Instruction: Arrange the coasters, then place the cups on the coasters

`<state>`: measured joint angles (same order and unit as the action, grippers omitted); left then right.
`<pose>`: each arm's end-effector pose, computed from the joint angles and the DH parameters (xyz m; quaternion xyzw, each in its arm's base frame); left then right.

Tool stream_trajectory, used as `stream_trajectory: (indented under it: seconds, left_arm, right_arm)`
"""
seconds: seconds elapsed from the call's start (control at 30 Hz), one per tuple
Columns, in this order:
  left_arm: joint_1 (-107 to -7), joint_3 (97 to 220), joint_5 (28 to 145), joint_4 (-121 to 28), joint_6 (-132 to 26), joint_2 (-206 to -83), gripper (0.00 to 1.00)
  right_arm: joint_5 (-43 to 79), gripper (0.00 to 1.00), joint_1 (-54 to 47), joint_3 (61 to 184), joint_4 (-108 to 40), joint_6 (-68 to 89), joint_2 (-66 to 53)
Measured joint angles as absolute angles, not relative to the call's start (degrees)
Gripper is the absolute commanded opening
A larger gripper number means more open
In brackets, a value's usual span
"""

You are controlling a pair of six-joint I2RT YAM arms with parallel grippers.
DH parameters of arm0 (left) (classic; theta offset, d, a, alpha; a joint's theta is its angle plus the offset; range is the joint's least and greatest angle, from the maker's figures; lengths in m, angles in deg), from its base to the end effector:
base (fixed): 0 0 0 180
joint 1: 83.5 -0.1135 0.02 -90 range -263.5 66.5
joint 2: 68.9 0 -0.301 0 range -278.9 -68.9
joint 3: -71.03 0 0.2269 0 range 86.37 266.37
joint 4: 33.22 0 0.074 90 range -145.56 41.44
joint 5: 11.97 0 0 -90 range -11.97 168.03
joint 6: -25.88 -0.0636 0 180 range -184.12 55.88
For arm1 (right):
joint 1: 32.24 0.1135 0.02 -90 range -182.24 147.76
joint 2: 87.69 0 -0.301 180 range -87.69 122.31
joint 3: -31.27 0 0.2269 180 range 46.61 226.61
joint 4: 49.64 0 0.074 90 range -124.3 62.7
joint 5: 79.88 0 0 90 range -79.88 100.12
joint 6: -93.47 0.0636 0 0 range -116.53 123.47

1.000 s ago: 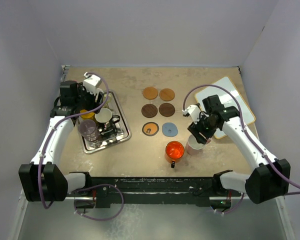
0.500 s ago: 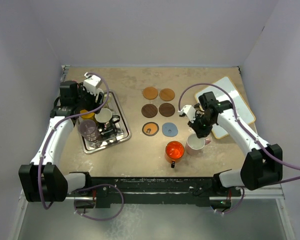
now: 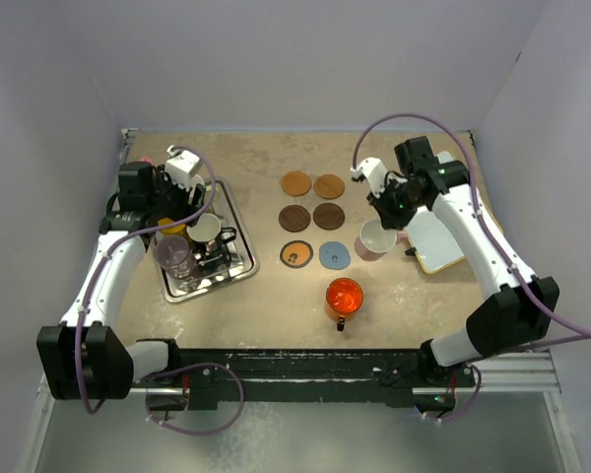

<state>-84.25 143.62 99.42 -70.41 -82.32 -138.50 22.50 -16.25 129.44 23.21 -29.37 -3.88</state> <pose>0.2521 -0.0199 0.3326 0.2176 0.8452 -0.0861 0.4805 0.2640 0.0898 0.3530 -0.4222 0.8592 0.0631 0.2822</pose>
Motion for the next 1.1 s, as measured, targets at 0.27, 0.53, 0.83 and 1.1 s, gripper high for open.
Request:
stream_trajectory:
  seconds: [0.27,0.53,0.83,1.1]
  left_arm:
    - [-84.25,143.62,99.42,-70.34,-82.32,-137.41,0.65]
    - [-84.25,143.62,99.42,-70.32,-82.32,-137.12,0.64]
    - [-84.25,143.62,99.38,-70.25,-82.34,-136.99,0.64]
    - [-84.25,143.62,99.33,-70.01,-82.34,-136.88,0.64]
  right_arm:
    - [17.47,0.0,-16.25,150.33,21.73,-19.97,9.38]
    - [13.32,0.0,-16.25,165.46,21.75,-12.41,21.49]
    - [12.05,0.0,-16.25,181.15,22.84,-8.19,36.81]
    - [11.31,0.0,-15.66,183.4,22.82,-5.96,42.58]
